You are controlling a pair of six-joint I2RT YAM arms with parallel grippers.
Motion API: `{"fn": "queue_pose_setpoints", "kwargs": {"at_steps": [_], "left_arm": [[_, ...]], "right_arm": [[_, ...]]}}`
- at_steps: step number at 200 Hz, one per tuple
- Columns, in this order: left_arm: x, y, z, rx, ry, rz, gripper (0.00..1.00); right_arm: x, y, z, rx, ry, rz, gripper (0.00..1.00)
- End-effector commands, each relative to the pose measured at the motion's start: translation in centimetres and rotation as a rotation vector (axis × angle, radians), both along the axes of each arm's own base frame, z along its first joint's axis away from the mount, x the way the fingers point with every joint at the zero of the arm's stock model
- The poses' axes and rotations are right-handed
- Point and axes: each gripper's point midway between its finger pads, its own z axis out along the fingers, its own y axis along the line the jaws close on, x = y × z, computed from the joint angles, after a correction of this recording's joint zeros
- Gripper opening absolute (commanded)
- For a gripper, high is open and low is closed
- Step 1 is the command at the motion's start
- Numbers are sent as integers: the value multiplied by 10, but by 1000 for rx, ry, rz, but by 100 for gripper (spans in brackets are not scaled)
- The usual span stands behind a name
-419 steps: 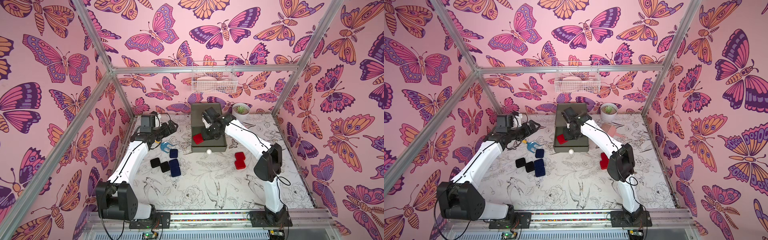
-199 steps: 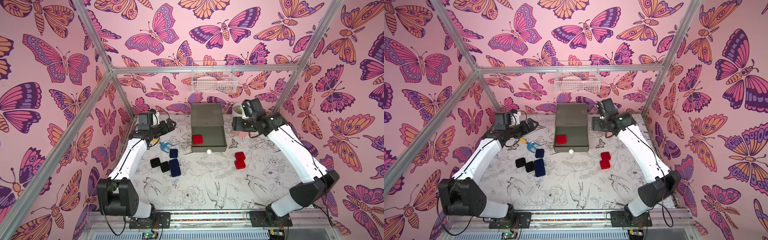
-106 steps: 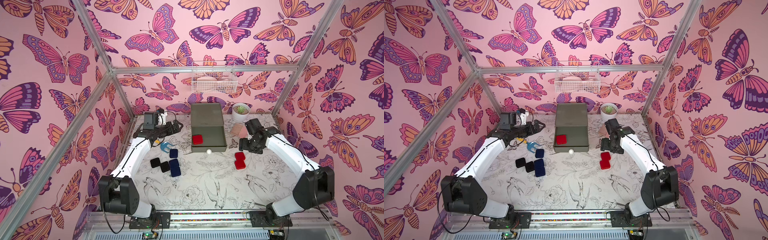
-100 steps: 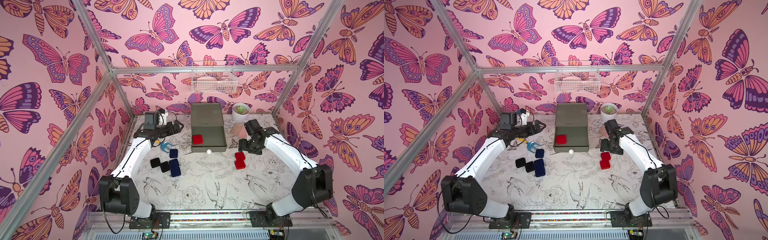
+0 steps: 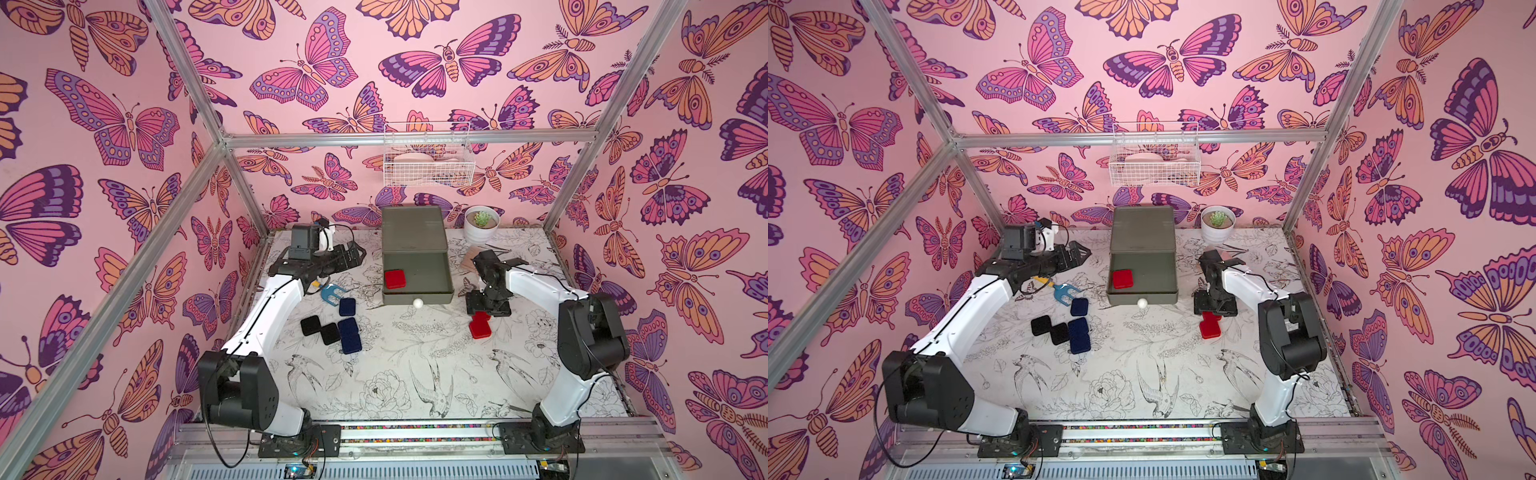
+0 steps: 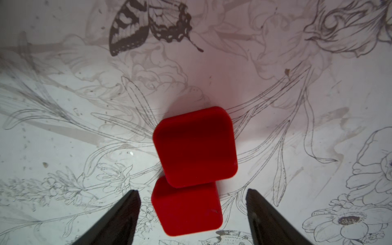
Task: Place the brooch boxes into the drawer by color
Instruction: Pick up the brooch box from the center of the board.
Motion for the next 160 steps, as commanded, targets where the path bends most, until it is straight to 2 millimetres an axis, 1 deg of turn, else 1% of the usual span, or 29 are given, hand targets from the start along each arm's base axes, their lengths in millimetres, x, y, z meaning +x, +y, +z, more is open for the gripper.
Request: {"fn": "queue_pose_setpoints", "kwargs": {"at_steps": [1, 11, 32, 77, 111, 118, 135, 146, 160], "left_arm": [[-6, -1, 4, -4, -2, -12, 100], [-6, 1, 5, 2, -6, 1, 100], [-5, -1, 7, -13, 0, -6, 100], [-5, -7, 9, -34, 0, -35, 100], [-6, -7, 9, -30, -4, -44, 100], [-6, -8, 10, -31, -4, -46, 100], [-6, -8, 9, -34, -2, -48, 100], [-6, -8, 10, -32, -5, -50, 100], [-6, -7, 9, -28, -6, -51, 100]], "right_arm": [[11, -8, -2, -27, -22, 8, 84], [12, -8, -5, -29, -24, 8, 84], [15, -9, -9, -31, -20, 11, 83], [18, -2, -21, -3, 3, 30, 76], [20, -3, -24, -3, 2, 27, 64], [21, -2, -24, -4, 2, 28, 63], [22, -3, -24, -13, 4, 29, 54], [22, -4, -21, -15, 2, 27, 52], [24, -4, -11, -13, -16, 24, 52]]}}
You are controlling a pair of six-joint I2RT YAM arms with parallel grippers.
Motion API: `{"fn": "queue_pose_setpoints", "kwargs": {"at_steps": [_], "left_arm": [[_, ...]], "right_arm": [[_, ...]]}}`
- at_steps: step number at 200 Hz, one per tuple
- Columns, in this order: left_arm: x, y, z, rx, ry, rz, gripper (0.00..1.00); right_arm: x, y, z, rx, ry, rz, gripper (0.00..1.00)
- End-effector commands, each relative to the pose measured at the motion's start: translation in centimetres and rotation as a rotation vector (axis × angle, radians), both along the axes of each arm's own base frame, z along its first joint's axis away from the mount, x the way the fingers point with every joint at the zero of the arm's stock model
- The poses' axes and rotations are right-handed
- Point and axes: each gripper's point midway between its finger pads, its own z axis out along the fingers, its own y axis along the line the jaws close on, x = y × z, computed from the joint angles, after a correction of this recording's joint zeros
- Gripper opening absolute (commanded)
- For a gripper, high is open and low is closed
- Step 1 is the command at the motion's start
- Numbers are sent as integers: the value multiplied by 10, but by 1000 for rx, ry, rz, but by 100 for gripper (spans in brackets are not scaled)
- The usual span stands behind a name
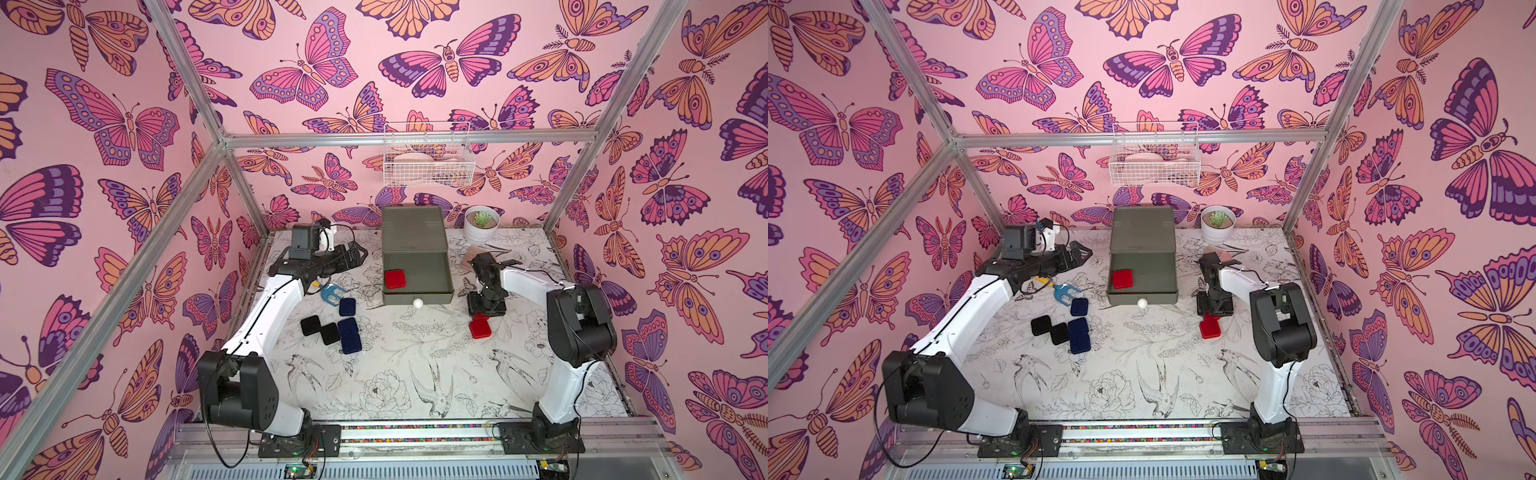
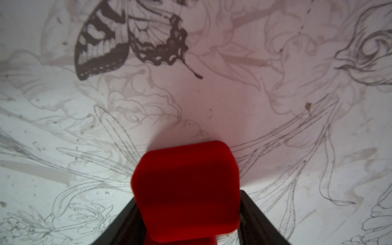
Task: Place the brooch boxes into the drawer by color
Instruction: Pick up the brooch box from the center of the board.
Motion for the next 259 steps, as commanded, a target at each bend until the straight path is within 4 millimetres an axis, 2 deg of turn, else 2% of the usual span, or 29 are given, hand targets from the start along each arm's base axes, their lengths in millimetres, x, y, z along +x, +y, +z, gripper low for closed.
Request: {"fn": "queue_pose_setpoints", "kwargs": {"at_steps": [1, 31, 79, 117, 128, 130, 133, 143, 166, 168, 171, 210, 232, 259], "left_arm": [[-3, -2, 7, -1, -10, -23, 100], [-3, -2, 6, 4, -10, -24, 100], [-2, -1, 5, 7, -8, -21, 100], [-2, -1, 2, 8, -2, -21, 100], [-2, -2, 4, 8, -7, -21, 100], [-2, -2, 4, 8, -7, -21, 100], [-2, -1, 5, 8, -9, -21, 100], [-2, -1, 6, 9, -11, -19, 100], [0, -1, 3, 10, -3, -15, 100], [0, -1, 3, 10, -3, -15, 100], [-1, -2, 3, 9, -2, -17, 100], [-3, -4, 0, 14, 2, -23, 100], [-3, -4, -1, 18, 2, -26, 100], [-5, -4, -1, 22, -1, -27, 100]], "right_arm": [[9, -2, 14, -2, -26, -4, 52], [20, -6, 53, -22, -109, -14, 52], [41, -9, 142, -6, -339, -40, 52], [48, 18, 219, 52, -552, 41, 52], [49, 33, 234, 78, -606, 77, 52], [46, 35, 246, 93, -636, 83, 52], [44, 38, 253, 105, -656, 95, 53], [40, 56, 266, 155, -686, 149, 53], [28, 88, 276, 207, -659, 252, 52], [30, 93, 266, 199, -633, 262, 52], [30, 98, 263, 200, -618, 277, 52], [9, 158, 252, 282, -555, 417, 52], [7, 175, 233, 304, -480, 413, 51], [6, 189, 222, 318, -431, 399, 51]]}}
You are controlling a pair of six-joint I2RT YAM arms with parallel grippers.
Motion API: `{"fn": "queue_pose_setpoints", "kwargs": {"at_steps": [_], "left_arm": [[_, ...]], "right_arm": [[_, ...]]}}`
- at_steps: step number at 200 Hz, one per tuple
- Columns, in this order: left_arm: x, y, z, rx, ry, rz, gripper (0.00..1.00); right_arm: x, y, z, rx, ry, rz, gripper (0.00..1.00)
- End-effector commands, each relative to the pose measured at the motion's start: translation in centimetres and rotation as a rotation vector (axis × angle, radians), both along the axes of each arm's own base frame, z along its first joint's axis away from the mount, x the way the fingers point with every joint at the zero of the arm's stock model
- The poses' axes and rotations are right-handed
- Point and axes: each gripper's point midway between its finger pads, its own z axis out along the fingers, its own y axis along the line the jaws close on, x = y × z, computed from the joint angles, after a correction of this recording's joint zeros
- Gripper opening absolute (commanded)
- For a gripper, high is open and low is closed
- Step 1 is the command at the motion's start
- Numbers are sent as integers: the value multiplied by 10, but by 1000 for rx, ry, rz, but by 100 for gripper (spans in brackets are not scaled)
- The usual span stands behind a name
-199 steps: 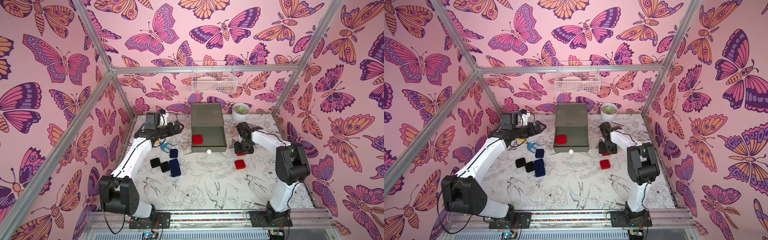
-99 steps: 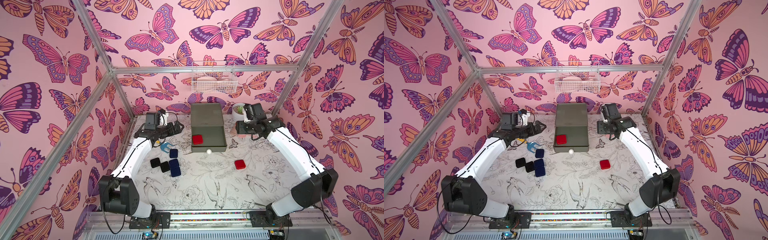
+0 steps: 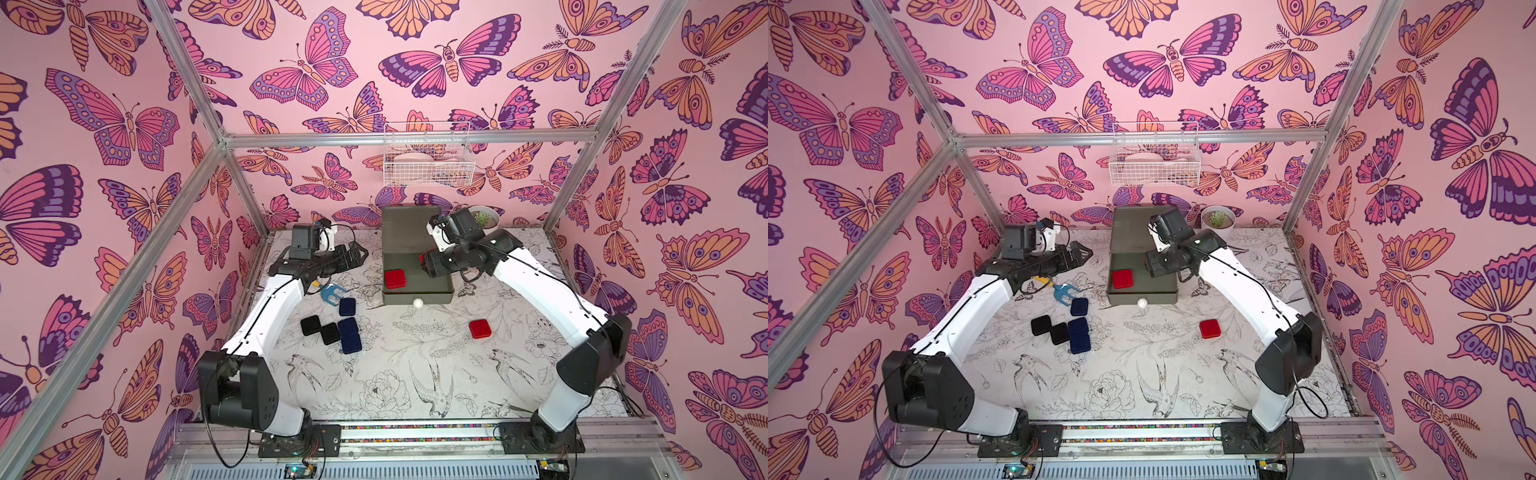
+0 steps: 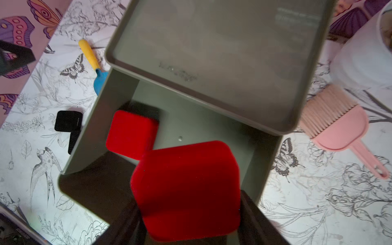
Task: Place the brooch boxes into the drawer by color
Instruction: Pick up the brooch box from the center of the board, then place the brooch box in the drawer.
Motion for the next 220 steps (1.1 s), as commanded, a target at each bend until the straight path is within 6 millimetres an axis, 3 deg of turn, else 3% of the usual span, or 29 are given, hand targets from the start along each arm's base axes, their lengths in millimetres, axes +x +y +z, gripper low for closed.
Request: {"fn": "queue_pose_setpoints", "kwargs": {"at_steps": [1, 60, 141, 220], "left_arm": [[-4, -2, -2, 20, 3, -18, 100], [-5, -2, -4, 23, 5, -22, 100], [-5, -1, -6, 34, 7, -25, 100], [-5, -2, -7, 37, 11, -30, 100]], "right_arm": [[-6, 12, 2, 34, 55, -5, 51], [-2, 28, -19, 35, 175, -61, 52], [-1, 32, -42, -25, 239, -115, 54], [6, 36, -44, -22, 236, -139, 68]]}}
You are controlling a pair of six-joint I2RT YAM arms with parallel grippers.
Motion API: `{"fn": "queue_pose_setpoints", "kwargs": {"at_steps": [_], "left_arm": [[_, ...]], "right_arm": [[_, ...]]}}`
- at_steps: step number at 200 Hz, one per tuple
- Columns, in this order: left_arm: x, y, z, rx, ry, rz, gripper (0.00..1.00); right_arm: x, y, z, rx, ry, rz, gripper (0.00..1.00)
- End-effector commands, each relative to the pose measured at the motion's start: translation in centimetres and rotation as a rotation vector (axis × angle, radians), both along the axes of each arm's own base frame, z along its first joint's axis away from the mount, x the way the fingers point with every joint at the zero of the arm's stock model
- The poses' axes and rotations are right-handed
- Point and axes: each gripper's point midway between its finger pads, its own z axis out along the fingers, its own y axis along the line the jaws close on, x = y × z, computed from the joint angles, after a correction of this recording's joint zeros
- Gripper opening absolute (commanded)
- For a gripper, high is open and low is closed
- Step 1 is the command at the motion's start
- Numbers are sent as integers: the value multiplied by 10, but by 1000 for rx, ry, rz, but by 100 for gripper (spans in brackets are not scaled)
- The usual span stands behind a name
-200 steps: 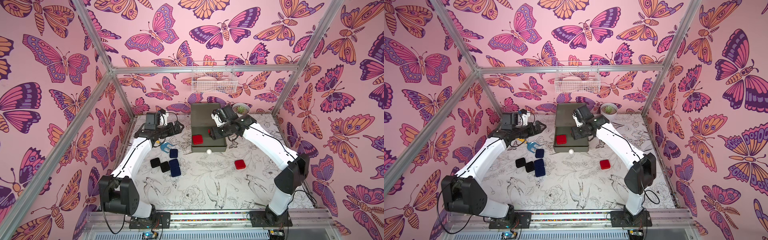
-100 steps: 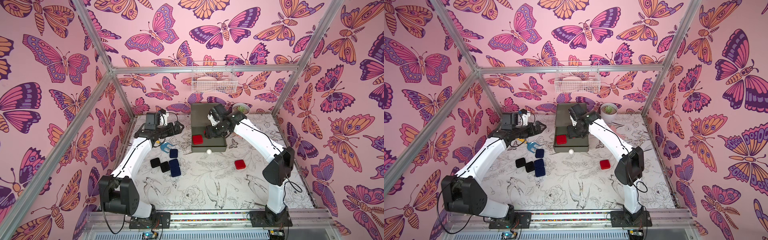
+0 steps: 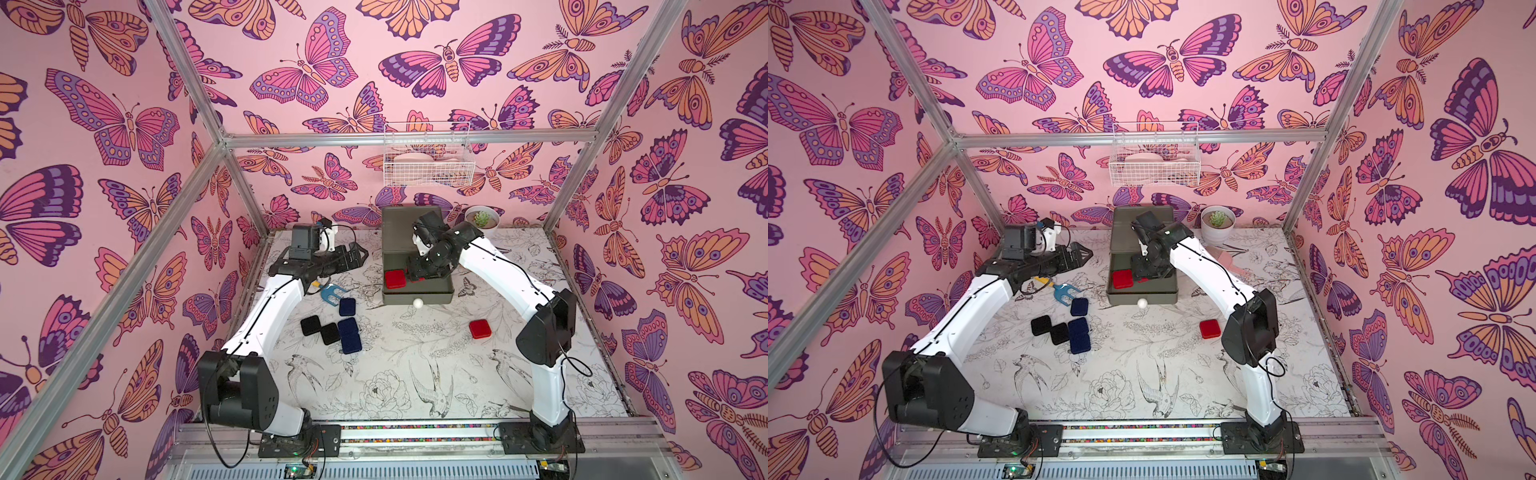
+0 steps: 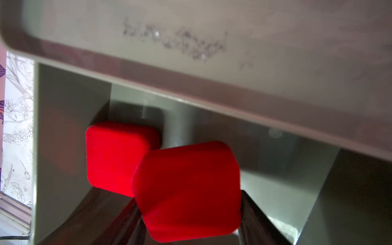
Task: Place the brooch boxes into the drawer by color
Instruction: Place the brooch box in the drawer, then pick up the brooch box from the center of the board.
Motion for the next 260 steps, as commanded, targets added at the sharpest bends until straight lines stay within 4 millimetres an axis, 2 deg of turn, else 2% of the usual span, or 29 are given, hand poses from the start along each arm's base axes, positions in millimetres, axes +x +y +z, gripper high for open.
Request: {"fn": "queue_pose_setpoints", "kwargs": {"at_steps": [1, 59, 74, 94, 117, 137, 154, 179, 187, 190, 196, 211, 237, 260], "left_arm": [[-4, -2, -7, 20, 22, -16, 100], [-5, 0, -7, 33, 24, -19, 100], [-6, 0, -7, 33, 26, -21, 100], [-6, 0, -8, 36, 28, -21, 100], [-5, 0, -6, 34, 25, -20, 100], [-4, 0, -4, 32, 21, -18, 100], [-2, -1, -1, 29, 16, -18, 100], [1, -1, -2, 32, 16, -21, 100], [1, -1, -2, 32, 14, -22, 100], [2, -1, -2, 31, 16, -22, 100], [2, -2, -2, 30, 15, -25, 100], [2, -2, -1, 24, 16, -27, 100], [4, -3, -2, 20, 23, -28, 100], [5, -5, -4, 11, 32, -31, 100]], "right_arm": [[2, 1, 6, -2, -12, -18, 69], [3, 4, 4, 3, -10, -10, 80], [4, 5, 13, 17, -29, -6, 81], [5, 6, 44, 72, -113, 10, 81], [7, -4, 88, 114, -249, 13, 81], [6, -30, 116, 83, -369, -34, 83], [6, -64, 121, 44, -390, -137, 86], [-3, -122, 105, 17, -292, -311, 85], [-9, -141, 95, -24, -280, -355, 85], [-10, -147, 86, -45, -263, -368, 85], [-18, -161, 87, -44, -264, -399, 85], [-32, -187, 59, -65, -192, -465, 85], [-58, -219, 9, -114, -74, -534, 86], [-72, -217, -30, -115, 21, -515, 86]]}}
